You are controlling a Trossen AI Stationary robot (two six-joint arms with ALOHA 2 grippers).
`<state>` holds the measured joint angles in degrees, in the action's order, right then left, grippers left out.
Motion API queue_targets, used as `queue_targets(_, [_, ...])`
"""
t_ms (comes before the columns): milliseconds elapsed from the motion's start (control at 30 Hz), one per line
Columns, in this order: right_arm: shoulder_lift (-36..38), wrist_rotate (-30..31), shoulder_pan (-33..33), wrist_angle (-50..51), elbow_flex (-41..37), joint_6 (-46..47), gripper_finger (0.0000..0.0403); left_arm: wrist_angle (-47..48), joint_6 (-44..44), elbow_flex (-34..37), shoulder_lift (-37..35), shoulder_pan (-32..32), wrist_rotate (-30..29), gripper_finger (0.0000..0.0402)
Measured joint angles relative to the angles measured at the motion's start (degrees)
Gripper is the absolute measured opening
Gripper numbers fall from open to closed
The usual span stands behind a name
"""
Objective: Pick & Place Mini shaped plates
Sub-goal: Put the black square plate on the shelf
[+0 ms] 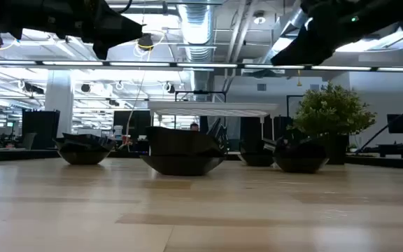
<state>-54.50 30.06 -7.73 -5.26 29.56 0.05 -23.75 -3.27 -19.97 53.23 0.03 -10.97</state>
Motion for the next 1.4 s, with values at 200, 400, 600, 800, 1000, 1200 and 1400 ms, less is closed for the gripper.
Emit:
queue_targets(200, [-4.8, -0.2, 0.0, 3.9, 2.2, -0.1, 0.0076, -0.8, 0.0, 0.0, 0.0, 0.1, -0.4, 0.0093])
queue_targets(400, [-6.6, -0.1, 0.0, 4.0, 2.6, -0.7, 0.0076, -0.8, 0.0, 0.0, 0.0, 0.1, -0.4, 0.0093])
queue_targets(600, [-6.6, -0.1, 0.8, 3.9, 2.6, -0.6, 0.0076, -1.0, 0.0, 0.0, 0.0, 0.1, -0.4, 0.0093])
queue_targets(800, [-6.6, -0.1, 3.2, 4.0, 2.6, 0.8, 0.0076, -1.2, 0.0, 0.0, 0.0, 0.1, -0.4, 0.0093])
queue_targets(1000, [-6.6, -0.1, 7.6, 6.4, 2.6, 7.1, 0.0076, -1.2, 0.0, 0.0, 0.0, 0.1, -0.4, 0.0093])
queue_targets(1200, [-6.6, -0.1, 12.9, 11.7, 2.6, 14.4, 0.0076, -1.3, 0.0, 0.0, 0.0, 0.1, -0.4, 0.0093])
queue_targets(1400, [-6.7, -0.1, 17.1, 14.9, 2.6, 20.7, 0.0076, -1.6, 0.0, 0.0, 0.0, 0.1, -0.4, 0.0093])
